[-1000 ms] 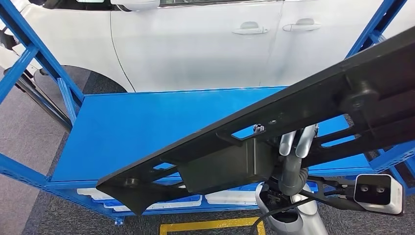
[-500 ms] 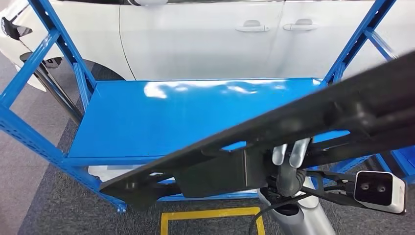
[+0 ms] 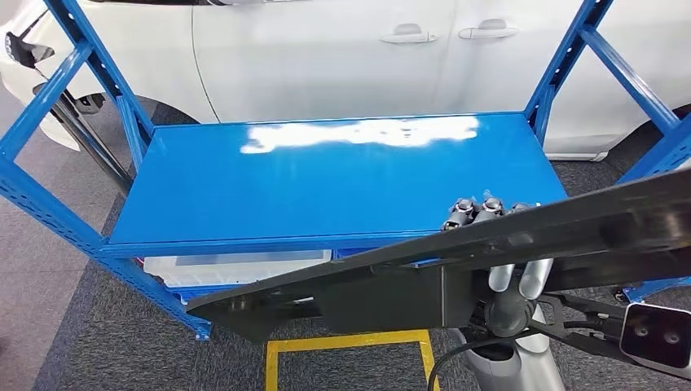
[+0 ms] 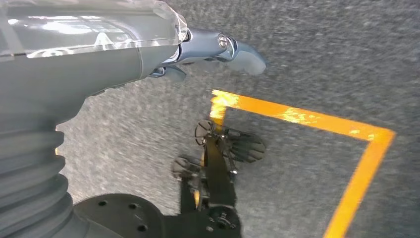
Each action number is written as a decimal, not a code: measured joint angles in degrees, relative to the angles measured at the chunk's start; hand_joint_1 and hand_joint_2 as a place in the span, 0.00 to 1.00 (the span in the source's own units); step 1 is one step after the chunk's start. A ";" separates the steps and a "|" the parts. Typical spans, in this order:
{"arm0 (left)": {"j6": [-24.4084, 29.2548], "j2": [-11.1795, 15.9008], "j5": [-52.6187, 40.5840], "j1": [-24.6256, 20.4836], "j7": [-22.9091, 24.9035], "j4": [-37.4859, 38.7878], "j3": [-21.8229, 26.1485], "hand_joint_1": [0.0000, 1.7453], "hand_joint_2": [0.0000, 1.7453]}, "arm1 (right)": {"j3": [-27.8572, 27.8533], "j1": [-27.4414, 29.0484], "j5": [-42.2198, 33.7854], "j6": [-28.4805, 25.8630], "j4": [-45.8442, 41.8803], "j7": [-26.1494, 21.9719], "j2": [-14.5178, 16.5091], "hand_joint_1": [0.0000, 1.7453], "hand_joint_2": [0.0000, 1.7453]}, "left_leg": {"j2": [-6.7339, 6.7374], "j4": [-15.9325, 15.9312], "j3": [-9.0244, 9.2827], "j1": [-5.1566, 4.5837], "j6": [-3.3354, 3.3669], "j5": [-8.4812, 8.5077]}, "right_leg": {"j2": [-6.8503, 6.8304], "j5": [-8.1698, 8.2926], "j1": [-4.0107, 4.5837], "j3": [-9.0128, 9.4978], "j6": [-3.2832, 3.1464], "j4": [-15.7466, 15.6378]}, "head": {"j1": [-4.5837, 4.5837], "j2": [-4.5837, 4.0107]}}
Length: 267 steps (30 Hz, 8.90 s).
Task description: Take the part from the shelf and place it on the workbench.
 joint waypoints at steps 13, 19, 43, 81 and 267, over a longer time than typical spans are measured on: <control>2.94 1.20 2.00 1.14 7.94 0.31 0.04 0.00 1.00 | -9.71 4.22 1.80 5.43 -2.73 0.02 1.23 1.00 1.00 | 0.00 -1.90 9.48 -0.36 1.28 -7.40 | -0.62 8.69 0.24 -9.77 0.11 0.62 | -0.01 0.00; 3.04 1.36 1.92 1.93 6.84 0.38 0.02 0.00 1.00 | -12.99 6.98 1.99 9.91 -2.81 0.03 2.23 1.00 1.00 | 0.40 -1.61 3.95 -0.15 1.90 -2.90 | -0.35 -2.32 -0.63 -12.35 1.62 17.03 | 0.00 0.00; 1.68 2.38 0.86 1.94 4.33 0.66 -0.69 0.00 1.00 | -20.83 10.54 3.12 17.27 -3.95 0.04 8.15 1.00 1.00 | 0.29 -2.54 11.13 -0.33 0.69 -8.93 | -0.85 8.56 -0.09 -9.16 0.15 0.69 | -0.02 0.00; 8.77 1.91 0.96 1.30 5.37 0.68 -2.91 0.00 1.00 | -24.00 10.21 11.03 7.45 -12.12 0.05 8.18 1.00 1.00 | 2.49 -0.69 5.49 0.17 1.41 -5.27 | 0.12 -0.97 -0.57 -12.19 1.46 14.88 | -0.01 0.00; 5.14 -1.17 5.88 0.10 -0.10 0.70 -7.98 0.00 1.00 | 0.50 -14.18 -4.63 6.14 15.17 7.30 -7.30 1.00 1.00 | 3.23 -0.58 4.03 0.30 0.70 -4.52 | -2.07 2.61 -0.58 -8.88 1.38 6.47 | 0.00 0.00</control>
